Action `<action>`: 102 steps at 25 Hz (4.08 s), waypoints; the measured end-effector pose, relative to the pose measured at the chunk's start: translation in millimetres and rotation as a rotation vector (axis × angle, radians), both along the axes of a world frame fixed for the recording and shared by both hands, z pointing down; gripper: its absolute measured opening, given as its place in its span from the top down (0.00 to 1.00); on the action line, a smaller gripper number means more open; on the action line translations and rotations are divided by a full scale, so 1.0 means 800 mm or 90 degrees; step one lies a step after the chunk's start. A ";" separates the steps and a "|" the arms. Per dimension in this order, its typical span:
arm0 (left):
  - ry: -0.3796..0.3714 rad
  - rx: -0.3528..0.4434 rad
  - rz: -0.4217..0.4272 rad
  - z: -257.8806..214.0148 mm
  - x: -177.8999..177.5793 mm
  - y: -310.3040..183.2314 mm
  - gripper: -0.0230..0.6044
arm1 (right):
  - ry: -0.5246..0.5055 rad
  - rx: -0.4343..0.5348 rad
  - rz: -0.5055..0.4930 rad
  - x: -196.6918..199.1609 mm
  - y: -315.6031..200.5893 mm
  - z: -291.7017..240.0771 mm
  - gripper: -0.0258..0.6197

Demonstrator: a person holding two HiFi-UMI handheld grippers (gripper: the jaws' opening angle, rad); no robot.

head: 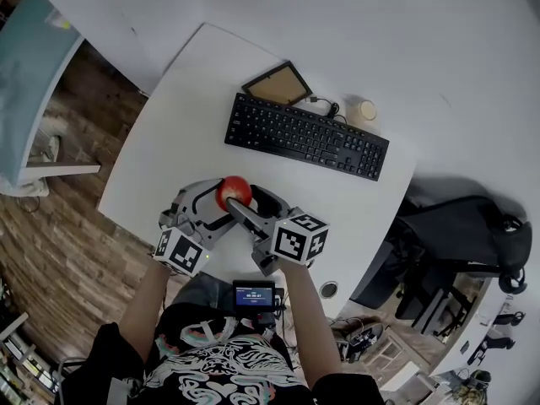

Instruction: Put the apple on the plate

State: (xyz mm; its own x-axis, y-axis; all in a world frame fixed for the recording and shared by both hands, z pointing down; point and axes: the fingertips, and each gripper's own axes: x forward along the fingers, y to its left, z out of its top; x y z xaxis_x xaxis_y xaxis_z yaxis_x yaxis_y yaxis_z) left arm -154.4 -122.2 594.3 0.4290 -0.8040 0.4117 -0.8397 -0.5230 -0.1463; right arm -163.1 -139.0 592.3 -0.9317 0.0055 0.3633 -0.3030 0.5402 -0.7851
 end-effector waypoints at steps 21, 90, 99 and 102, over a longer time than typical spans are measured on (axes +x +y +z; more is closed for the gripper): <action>0.127 -0.047 0.142 -0.034 0.095 0.011 0.44 | -0.018 0.174 0.208 0.146 -0.017 -0.064 0.47; 0.844 -0.475 0.307 -0.071 0.145 0.001 0.39 | 0.207 0.611 0.016 0.217 0.065 -0.078 0.47; 0.674 -0.342 0.335 -0.065 0.175 0.007 0.39 | 0.059 0.317 0.205 0.260 0.052 -0.066 0.47; 0.632 -0.306 0.335 -0.064 0.182 0.006 0.39 | 0.062 0.310 0.201 0.262 0.054 -0.062 0.48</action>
